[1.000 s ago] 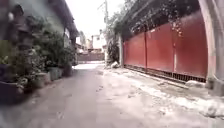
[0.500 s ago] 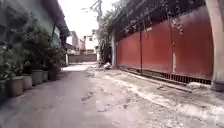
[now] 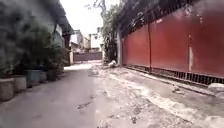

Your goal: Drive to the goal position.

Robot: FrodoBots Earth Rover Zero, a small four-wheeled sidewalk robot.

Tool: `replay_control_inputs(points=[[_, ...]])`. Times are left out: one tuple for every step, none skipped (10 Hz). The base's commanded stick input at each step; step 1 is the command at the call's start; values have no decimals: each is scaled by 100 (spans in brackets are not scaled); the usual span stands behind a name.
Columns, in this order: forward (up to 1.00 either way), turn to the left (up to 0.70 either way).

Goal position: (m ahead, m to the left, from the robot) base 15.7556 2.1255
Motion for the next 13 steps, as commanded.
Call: replay_control_inputs(points=[[70, 0], [70, 0], [70, 0], [70, 11], [70, 11], [70, 0], [70, 0], [70, 0], [70, 0], [70, 0], [70, 0], [70, 0], [70, 0]])
